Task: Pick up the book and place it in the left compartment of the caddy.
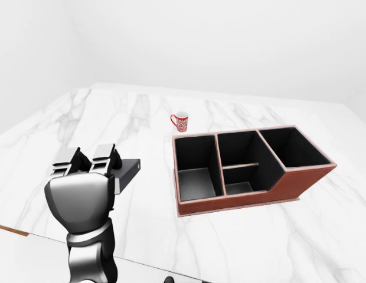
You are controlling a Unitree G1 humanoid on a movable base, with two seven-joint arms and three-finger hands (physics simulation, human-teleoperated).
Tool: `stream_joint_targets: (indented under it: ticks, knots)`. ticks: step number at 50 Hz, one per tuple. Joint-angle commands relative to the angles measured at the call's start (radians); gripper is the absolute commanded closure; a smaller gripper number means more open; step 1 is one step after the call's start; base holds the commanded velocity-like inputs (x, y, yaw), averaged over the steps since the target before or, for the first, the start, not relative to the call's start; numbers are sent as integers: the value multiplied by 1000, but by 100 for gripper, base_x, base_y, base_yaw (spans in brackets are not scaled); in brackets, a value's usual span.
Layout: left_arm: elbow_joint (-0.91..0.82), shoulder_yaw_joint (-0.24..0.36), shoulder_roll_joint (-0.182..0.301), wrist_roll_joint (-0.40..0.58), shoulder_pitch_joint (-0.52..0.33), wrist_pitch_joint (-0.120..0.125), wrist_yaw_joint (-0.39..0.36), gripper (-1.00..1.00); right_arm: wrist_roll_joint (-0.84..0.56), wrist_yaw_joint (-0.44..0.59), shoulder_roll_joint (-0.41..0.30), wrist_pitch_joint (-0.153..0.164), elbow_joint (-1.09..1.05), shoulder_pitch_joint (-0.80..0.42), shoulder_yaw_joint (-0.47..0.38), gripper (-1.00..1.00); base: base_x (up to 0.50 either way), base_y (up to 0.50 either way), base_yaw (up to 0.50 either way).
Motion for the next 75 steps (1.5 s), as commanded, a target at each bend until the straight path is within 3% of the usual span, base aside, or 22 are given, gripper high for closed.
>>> stream_joint_targets:
  ticks: [1, 2, 3, 14, 30, 42, 43, 50, 58, 61, 75]
  knots:
    - [-48, -27, -11, 9, 15, -6, 33, 100, 1, 1, 0, 0, -3, 0, -1, -100, 0, 0, 0]
    - [-48, -27, -11, 9, 15, -6, 33, 100, 1, 1, 0, 0, -3, 0, -1, -100, 0, 0, 0]
    - [-97, -116, -43, 114, -5, -8, -4, 100, -2, 1, 2, 0, -3, -1, 2, -100, 0, 0, 0]
    - [-100, -254, -23, 215, 21, 44, 30, 100, 2, -1, 0, 0, -1, 0, -1, -100, 0, 0, 0]
    - [-110, -455, -13, 351, 31, 44, 13, 100, 4, -2, -1, 0, -2, 1, 1, -100, 0, 0, 0]
    - [-84, -501, -5, 377, 22, 44, 16, 100, 5, 0, 0, 0, -3, 0, -1, -100, 0, 0, 0]
    - [-43, -530, -6, 379, 38, 44, 65, 100, 7, 1, 1, 0, -9, 2, -2, -100, 0, 0, 0]
    - [-18, -596, 10, 397, 32, 44, 78, 100, 2, 4, 2, 0, -1, 0, 2, -100, 0, 0, 0]
    - [2, -621, 10, 386, 23, 44, 82, 100, 6, 7, 5, 0, -8, 1, -2, -100, 0, 0, 0]
    - [17, -663, 7, 401, 28, 44, 96, 100, 3, 9, 3, 0, 0, 0, 3, -100, 0, 0, 0]
    - [48, -680, 1, 407, 2, 44, 82, 100, 8, 6, 3, 0, -12, 3, -2, -100, 0, 0, 0]
